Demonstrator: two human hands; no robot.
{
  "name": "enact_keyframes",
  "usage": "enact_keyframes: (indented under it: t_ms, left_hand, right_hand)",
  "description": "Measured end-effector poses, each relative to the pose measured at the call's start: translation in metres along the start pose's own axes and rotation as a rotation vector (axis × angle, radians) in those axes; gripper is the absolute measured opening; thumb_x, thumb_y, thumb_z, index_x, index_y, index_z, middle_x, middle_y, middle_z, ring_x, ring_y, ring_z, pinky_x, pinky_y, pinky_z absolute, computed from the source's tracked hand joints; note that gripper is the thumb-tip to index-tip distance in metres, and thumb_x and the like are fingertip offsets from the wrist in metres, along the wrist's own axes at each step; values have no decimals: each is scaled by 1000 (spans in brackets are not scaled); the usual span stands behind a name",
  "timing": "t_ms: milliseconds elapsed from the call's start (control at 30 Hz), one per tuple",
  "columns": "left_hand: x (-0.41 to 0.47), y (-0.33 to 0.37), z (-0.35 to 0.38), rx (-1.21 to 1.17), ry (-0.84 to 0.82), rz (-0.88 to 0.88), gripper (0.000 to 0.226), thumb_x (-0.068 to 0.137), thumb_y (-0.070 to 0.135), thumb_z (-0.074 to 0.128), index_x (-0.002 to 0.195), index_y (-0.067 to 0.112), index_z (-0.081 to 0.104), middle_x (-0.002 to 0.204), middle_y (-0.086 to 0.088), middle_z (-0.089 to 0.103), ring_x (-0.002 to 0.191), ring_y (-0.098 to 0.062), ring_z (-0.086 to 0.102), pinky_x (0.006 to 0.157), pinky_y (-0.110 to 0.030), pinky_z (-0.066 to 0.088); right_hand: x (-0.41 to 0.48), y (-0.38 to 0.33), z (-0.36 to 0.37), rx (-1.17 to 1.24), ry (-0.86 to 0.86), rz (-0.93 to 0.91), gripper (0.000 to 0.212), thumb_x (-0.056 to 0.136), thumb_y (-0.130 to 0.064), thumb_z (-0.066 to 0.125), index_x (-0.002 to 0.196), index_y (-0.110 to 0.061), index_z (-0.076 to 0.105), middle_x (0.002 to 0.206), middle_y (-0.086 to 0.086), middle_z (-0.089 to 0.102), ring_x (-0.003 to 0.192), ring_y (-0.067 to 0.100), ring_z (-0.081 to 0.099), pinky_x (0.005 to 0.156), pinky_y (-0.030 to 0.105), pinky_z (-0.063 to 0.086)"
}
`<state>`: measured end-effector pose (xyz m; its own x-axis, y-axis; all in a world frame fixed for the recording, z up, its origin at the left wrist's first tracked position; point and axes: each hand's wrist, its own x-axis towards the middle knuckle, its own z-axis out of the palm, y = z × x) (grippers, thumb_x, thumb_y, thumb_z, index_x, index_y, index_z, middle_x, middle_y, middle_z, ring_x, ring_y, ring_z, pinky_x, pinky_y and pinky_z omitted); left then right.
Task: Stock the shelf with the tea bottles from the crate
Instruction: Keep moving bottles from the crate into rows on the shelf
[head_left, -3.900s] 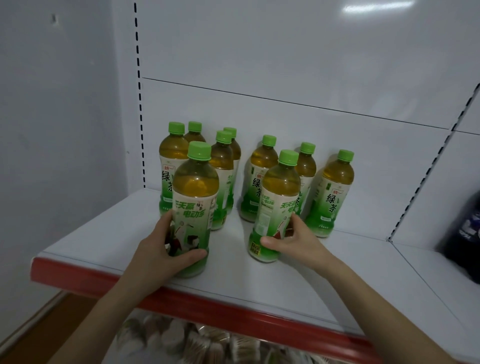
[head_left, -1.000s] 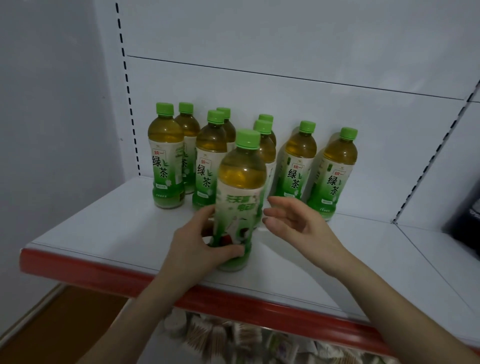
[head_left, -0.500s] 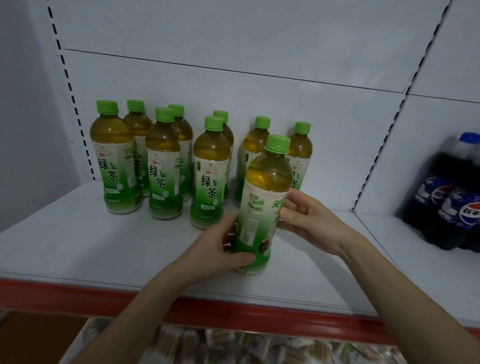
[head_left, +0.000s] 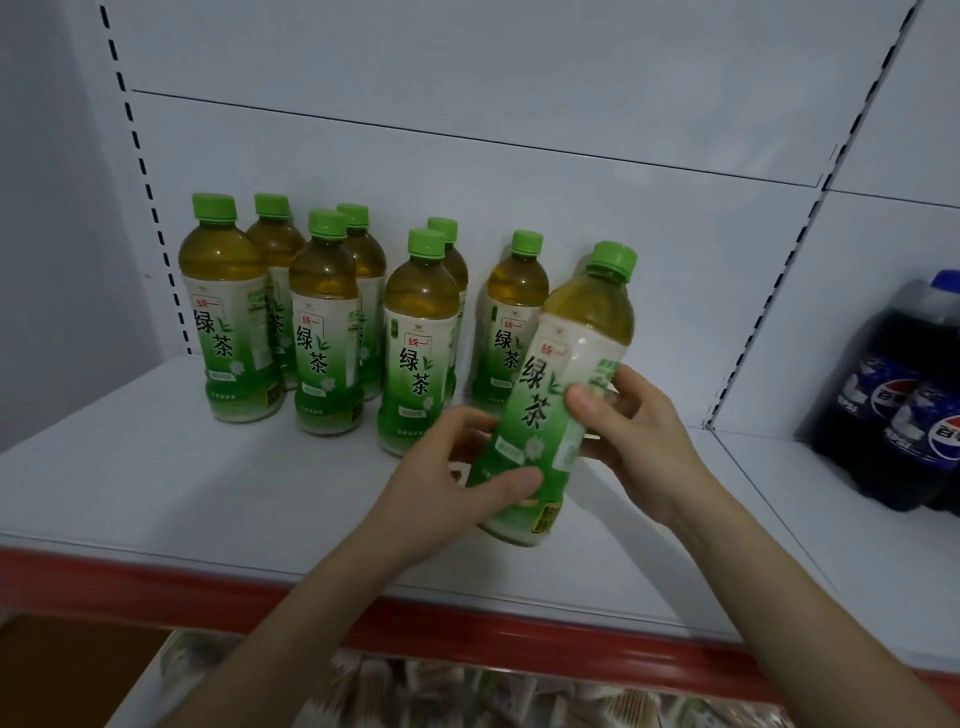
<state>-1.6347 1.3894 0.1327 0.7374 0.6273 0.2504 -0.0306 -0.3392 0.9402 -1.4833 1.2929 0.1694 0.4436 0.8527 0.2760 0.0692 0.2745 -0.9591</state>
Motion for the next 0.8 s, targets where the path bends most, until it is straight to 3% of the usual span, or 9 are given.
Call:
enact_keyframes:
  t_ms: [67,133,200,300,400,500,567,700,800]
  left_hand:
    - [-3,2,-7,-290,-190,-98,48,56,44,74,101,37,58,102,8,68,95,-9,66,78,-25,55]
    - [-6,2,-5,-462,-262,-138,50,56,36,73,105,28,63,102,1,71,94,-17,68,74,-31,57]
    - [-6,2,1,-488,-158,-94,49,53,35,74,101,25,65,98,0,73,89,-18,69,70,-32,57]
    - [-2,1,10,-400,54,-14,44,59,34,84,97,26,64,93,5,73,89,-15,68,75,-32,58]
    - [2,0,14,-308,119,12,39,65,30,79,98,29,60,92,8,70,85,-2,66,70,-19,54]
    - [4,-9,6,-65,15,47,49,59,49,75,101,42,51,100,21,63,89,10,60,74,-13,50]
    - [3,-14,-6,215,-80,57,53,63,58,68,110,45,47,112,29,56,102,7,56,81,-12,45]
    - [-3,-29,-30,1000,-155,-43,80,79,65,50,143,22,28,146,2,36,131,-15,36,103,-26,33]
    - [-9,-31,-35,1101,-220,-108,107,53,81,19,140,20,33,141,-3,40,129,-19,38,106,-31,32]
  right_hand:
    - [5,-5,-5,114,-91,43,81,45,-42,86,112,-8,56,101,8,72,92,24,69,68,30,57]
    - [10,-9,-6,165,-157,61,85,46,-40,87,117,-8,54,108,10,69,98,26,67,73,32,57]
    - [12,-14,-5,143,-181,62,85,53,-39,84,124,-8,50,113,11,67,103,27,65,77,33,56]
    - [12,-18,-3,-111,-107,24,73,64,-46,73,128,-20,48,110,4,70,101,23,66,85,40,55]
    - [13,-15,3,-221,-82,36,63,66,-33,69,125,-28,48,104,5,71,95,23,68,82,42,56]
    - [12,-9,5,-203,-53,-4,58,67,-14,71,120,-25,51,98,6,73,91,22,70,75,38,58]
    - [9,0,4,-241,-36,-14,60,71,-3,70,124,-21,48,99,3,72,91,18,70,74,33,58]
    - [7,21,6,-363,27,-24,70,71,-1,72,131,-19,41,111,1,68,101,12,65,84,30,55]
    - [12,28,11,-364,101,-60,70,72,-4,73,132,-22,40,105,-9,66,94,2,65,72,17,54]
